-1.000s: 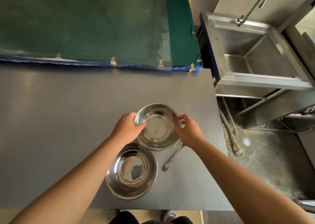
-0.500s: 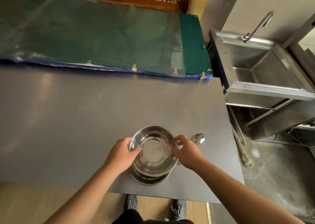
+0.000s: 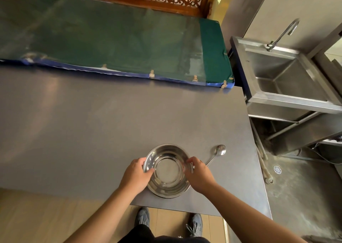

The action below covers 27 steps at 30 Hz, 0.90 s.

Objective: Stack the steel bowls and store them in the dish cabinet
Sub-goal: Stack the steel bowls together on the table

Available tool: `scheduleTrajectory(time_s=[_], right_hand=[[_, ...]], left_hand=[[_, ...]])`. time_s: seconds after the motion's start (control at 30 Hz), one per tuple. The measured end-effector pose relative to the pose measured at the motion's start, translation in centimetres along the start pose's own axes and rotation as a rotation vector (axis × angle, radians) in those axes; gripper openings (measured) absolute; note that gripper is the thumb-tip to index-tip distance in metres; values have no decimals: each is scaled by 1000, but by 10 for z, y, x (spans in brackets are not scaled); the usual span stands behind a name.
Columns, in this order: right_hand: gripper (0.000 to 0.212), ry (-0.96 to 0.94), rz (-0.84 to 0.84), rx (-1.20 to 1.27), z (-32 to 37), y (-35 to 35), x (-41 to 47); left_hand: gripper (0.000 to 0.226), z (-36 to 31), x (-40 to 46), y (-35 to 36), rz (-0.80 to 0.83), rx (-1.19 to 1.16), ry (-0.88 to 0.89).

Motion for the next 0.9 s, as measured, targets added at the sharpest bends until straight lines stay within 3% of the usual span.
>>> scheduleTrajectory(time_s=[0.63, 0.77, 0.9], right_hand=[[41, 30, -22, -53, -3, 0, 14], [35, 54, -48, 131, -6, -13, 28], [36, 211, -159, 296, -26, -32, 50]], left_hand=[[54, -3, 17, 11, 21, 6, -45], [52, -9, 31, 7, 1, -37, -63], [58, -15, 44, 6, 13, -55, -81]])
Point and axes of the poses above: each hand's wrist, its own x-axis towards the middle knuckle, its own y-axis out of the palm, z = x × y, the point moved 4 cm from there along x, towards the middle knuckle, and after that the axes turned 6 degrees about z, right-handed, at the moved point
